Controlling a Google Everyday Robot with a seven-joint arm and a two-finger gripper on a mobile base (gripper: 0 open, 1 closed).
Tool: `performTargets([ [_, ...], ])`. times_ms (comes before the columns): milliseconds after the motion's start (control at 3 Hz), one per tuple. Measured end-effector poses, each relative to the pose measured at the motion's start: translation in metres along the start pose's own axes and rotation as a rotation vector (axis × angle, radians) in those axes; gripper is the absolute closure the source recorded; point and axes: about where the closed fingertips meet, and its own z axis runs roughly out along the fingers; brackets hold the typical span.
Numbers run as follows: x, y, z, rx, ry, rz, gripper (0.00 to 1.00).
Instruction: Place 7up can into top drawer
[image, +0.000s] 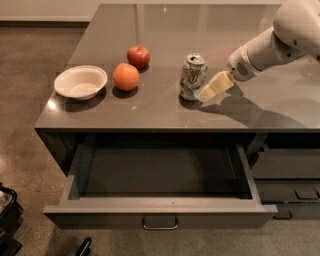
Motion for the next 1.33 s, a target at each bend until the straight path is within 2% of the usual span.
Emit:
performTargets([
  [333,0.007,0.011,0.005,-0.045,-0.117,0.095,0.0],
  [667,0.016,0.025,-0.001,-0.12,-0.226,0.181,0.0],
  [1000,0.023,0.037,-0.008,-0.17,-0.304,0.222,0.0],
  [1333,0.02,0.043,-0.005,-0.181,-0.334,0.212,0.0],
])
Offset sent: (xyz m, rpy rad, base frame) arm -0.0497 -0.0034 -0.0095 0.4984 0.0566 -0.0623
